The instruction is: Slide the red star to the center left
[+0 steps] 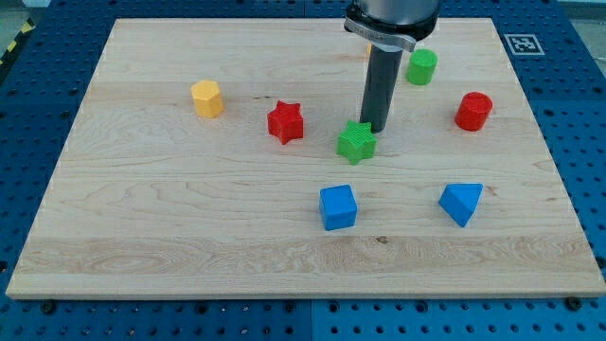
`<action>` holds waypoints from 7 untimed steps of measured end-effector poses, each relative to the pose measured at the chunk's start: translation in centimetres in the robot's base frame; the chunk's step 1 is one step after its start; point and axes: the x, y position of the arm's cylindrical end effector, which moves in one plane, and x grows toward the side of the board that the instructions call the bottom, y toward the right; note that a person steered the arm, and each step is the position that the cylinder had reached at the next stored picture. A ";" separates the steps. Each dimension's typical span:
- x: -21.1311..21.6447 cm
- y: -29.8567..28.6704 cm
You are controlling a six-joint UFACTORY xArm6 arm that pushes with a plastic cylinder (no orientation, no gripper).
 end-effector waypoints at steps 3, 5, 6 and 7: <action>1.8 -0.8; 1.7 -8.4; 0.3 -9.9; -1.8 -11.1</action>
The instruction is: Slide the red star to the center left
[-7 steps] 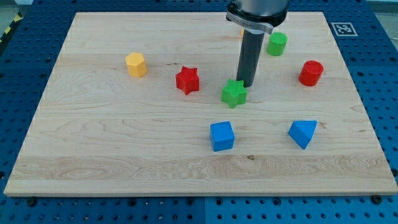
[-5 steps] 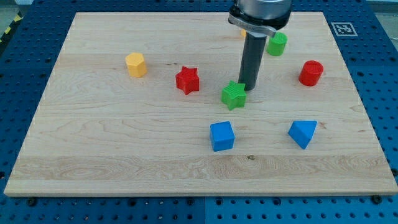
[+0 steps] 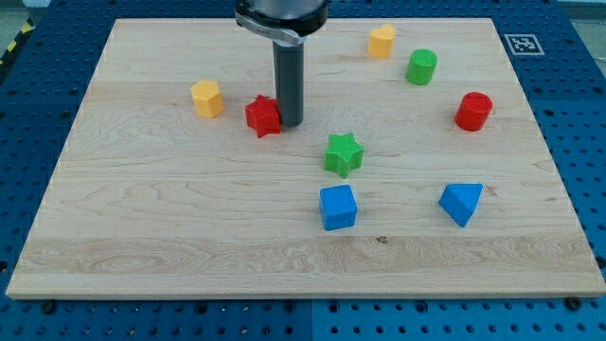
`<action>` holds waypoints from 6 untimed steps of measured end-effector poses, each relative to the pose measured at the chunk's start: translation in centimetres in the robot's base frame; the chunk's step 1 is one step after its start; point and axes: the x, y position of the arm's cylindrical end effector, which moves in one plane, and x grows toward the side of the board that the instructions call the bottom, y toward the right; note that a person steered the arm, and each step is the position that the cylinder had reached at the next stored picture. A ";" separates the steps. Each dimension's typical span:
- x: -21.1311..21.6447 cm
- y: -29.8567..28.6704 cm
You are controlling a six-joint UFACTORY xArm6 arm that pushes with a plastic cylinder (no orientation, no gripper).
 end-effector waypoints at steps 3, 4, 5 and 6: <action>-1.4 -8.9; -1.5 -9.3; -1.5 -9.5; 0.0 -10.4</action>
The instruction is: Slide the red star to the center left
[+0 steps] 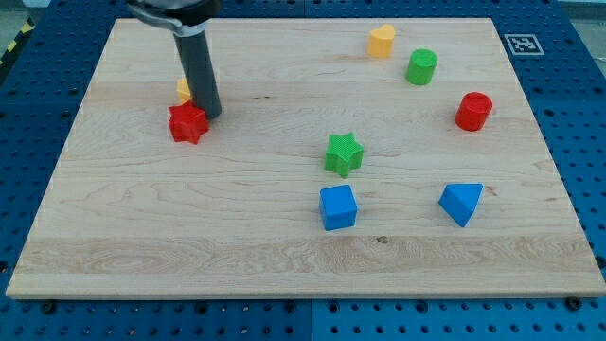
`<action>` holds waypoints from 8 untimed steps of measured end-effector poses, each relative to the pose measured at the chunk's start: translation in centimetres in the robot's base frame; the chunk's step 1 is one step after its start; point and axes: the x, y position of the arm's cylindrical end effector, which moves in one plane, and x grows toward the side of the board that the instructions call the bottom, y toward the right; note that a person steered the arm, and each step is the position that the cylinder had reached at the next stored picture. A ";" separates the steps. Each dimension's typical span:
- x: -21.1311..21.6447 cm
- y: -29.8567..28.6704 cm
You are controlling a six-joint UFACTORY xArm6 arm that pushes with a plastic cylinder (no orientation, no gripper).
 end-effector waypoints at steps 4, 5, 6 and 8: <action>6.2 1.6; 4.3 1.1; 3.2 -2.3; 3.5 -0.7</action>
